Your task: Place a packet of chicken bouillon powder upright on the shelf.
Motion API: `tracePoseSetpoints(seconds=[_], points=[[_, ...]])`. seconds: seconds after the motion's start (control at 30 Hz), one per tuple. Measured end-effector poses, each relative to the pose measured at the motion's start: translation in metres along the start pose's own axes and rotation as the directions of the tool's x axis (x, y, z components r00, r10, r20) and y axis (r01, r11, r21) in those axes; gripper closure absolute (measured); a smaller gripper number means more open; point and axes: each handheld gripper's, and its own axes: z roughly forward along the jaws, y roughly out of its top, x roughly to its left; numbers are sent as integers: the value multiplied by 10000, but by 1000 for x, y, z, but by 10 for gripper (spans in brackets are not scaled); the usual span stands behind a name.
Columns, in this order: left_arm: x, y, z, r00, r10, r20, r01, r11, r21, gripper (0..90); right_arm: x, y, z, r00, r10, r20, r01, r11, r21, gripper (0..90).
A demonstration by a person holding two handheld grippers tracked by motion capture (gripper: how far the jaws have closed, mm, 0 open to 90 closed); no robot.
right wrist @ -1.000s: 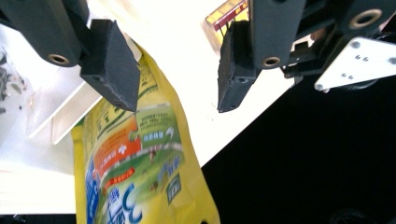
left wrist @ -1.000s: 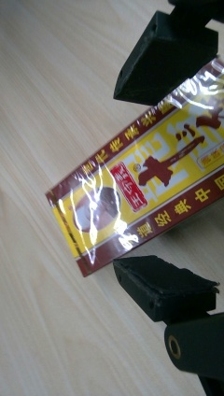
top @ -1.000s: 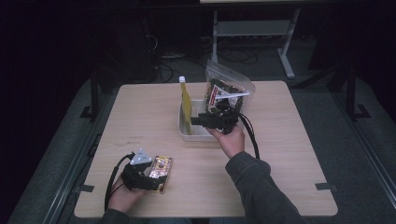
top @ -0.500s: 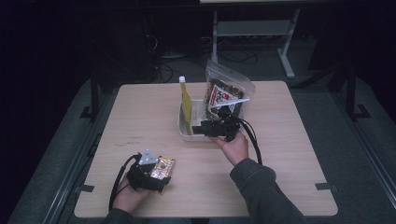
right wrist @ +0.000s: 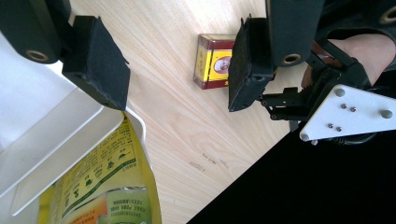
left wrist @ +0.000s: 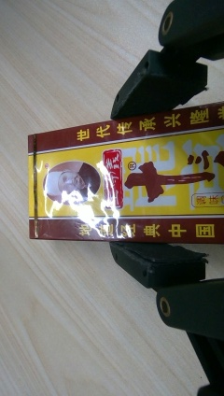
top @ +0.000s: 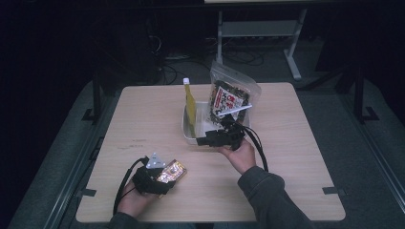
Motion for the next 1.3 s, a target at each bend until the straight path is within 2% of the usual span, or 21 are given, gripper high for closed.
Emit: tracePoseSetpoints(seconds=[0.43,0.87,1.3], points=[[-1,3,-5,9996,174,-217,-180,9995,-257,322,-2,-2,1,9999,65,-89,-63,9997,235,376],[-5,10,-11,9994,314,-156,-324,9971,-681,323,-5,-8,4,9995,187,-265,-171,9982,569,371],[-10,16,-16,9989,464,-86,-471,9934,-1049,324,-3,-10,9,9984,273,-495,-227,9955,919,361]])
